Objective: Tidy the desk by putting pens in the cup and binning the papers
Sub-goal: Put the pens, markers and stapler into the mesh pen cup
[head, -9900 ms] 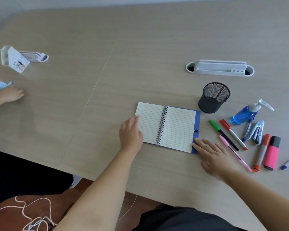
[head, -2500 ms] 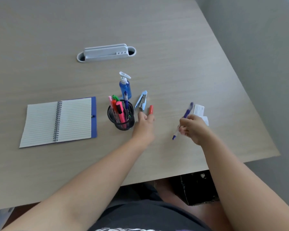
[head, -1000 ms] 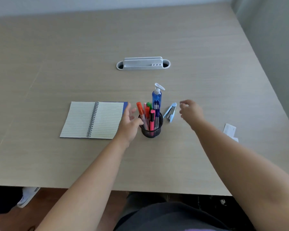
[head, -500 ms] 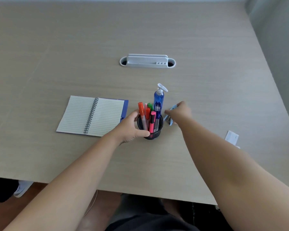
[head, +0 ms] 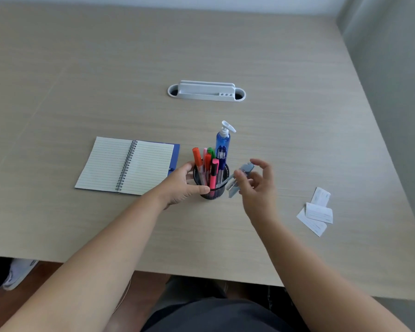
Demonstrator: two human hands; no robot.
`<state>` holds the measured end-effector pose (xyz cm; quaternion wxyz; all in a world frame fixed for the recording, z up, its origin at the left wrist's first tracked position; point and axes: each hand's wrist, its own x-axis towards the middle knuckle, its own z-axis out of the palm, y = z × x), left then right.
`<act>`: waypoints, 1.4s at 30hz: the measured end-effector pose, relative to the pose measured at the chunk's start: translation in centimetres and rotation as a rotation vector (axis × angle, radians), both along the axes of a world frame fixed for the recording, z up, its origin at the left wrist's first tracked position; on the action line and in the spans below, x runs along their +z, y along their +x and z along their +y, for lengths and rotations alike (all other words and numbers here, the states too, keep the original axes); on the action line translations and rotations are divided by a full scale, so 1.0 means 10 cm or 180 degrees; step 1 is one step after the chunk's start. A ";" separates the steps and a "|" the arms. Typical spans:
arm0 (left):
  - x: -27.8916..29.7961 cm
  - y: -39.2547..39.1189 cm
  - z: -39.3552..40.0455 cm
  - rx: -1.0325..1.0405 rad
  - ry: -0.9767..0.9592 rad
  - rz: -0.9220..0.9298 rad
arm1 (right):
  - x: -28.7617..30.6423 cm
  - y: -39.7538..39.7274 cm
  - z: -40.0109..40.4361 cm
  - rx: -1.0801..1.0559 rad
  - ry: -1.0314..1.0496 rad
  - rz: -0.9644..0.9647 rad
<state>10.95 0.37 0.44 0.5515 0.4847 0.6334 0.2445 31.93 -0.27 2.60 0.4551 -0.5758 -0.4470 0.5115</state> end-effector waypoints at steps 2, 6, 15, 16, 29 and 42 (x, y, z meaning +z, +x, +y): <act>0.01 0.00 0.00 -0.0001 -0.0013 0.0001 | 0.00 0.00 -0.05 0.0178 0.0317 -0.0632; 0.03 0.01 -0.02 -0.0009 -0.0009 0.0121 | -0.08 -0.01 -0.06 0.0541 0.1253 -0.1911; 0.09 0.02 -0.05 -0.0089 -0.0057 0.0150 | -0.25 -0.05 -0.03 0.1139 0.2199 -0.2835; 0.08 0.02 -0.05 -0.0087 -0.0064 0.0136 | -0.24 -0.04 -0.02 0.1213 0.2176 -0.2875; 0.08 0.02 -0.11 0.0141 0.0195 0.0074 | -0.08 0.25 0.52 0.2077 -0.0442 -0.2245; 0.08 -0.29 0.06 0.0207 0.0497 0.0273 | -0.06 -0.08 0.51 0.2848 -0.0384 -0.1971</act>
